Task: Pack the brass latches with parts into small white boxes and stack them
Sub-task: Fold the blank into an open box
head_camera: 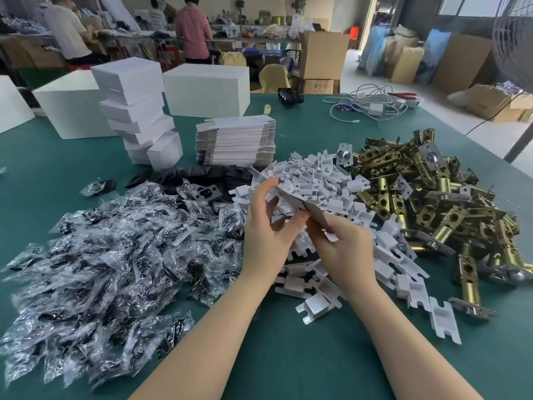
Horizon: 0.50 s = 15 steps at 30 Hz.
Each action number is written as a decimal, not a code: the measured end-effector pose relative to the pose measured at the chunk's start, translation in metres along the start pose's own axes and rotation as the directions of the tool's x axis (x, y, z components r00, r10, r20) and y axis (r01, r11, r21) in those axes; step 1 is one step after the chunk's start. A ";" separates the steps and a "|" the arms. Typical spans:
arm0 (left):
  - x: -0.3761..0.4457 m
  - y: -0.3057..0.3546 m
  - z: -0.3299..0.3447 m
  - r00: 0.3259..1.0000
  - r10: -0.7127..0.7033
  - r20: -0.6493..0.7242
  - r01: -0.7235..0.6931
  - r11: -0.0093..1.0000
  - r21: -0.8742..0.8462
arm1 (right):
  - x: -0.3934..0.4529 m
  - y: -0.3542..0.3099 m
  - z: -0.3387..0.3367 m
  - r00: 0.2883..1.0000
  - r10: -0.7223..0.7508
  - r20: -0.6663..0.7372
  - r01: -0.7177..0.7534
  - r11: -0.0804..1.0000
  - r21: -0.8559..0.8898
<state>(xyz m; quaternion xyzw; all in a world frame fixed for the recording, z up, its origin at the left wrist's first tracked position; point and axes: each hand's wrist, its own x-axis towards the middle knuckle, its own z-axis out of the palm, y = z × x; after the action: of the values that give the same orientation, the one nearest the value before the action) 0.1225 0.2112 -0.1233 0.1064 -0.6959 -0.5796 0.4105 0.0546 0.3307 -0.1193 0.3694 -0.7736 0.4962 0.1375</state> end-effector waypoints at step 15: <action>-0.007 0.007 0.006 0.990 0.111 -0.085 -0.061 0.888 0.455 | -0.004 -0.006 0.011 0.941 -0.240 -0.239 0.175 0.948 -0.265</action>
<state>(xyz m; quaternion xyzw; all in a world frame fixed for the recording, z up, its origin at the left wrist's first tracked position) 0.1254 0.2219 -0.1208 0.1994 -0.7920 -0.3768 0.4372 0.0636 0.3219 -0.1228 0.3594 -0.7586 0.4269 0.3363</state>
